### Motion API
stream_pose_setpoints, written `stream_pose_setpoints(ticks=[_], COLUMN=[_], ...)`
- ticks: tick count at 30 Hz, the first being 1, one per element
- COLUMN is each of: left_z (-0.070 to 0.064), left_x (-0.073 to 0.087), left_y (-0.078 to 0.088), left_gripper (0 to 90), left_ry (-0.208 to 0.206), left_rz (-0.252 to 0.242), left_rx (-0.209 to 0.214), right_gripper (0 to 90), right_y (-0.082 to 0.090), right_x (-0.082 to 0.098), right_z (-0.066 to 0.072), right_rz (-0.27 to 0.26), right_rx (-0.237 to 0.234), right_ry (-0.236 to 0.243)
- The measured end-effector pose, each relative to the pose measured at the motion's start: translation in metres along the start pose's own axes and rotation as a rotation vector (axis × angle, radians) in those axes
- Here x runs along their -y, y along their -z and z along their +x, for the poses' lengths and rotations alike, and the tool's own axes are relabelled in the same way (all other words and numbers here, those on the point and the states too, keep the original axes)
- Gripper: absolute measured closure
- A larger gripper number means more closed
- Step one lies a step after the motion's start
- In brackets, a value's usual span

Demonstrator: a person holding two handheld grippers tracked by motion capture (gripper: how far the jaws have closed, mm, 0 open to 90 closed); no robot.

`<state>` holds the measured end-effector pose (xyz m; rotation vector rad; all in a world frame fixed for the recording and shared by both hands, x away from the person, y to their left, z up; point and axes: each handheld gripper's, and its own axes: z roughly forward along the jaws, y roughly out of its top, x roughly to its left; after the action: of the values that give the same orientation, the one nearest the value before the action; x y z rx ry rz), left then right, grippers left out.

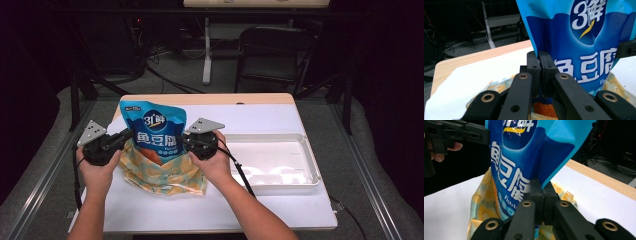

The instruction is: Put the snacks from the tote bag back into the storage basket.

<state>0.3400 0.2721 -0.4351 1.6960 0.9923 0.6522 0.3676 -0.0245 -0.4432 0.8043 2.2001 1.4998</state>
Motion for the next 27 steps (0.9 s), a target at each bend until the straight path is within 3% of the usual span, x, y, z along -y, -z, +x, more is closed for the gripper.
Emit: stream_pose_setpoints(ticks=[8, 27], left_z=[-0.002, -0.006], left_x=[-0.010, -0.029], left_y=[0.008, 0.018], left_gripper=[87.9, 88.5], left_ry=[0.017, -0.009], left_rz=[-0.026, -0.073], left_rx=[0.009, 0.034], right_gripper=[89.9, 90.0], right_y=[0.008, 0.022], right_x=[-0.013, -0.031], right_z=[0.004, 0.009], right_rz=[-0.007, -0.032], right_rx=[0.000, 0.012], right_ry=[0.027, 0.047])
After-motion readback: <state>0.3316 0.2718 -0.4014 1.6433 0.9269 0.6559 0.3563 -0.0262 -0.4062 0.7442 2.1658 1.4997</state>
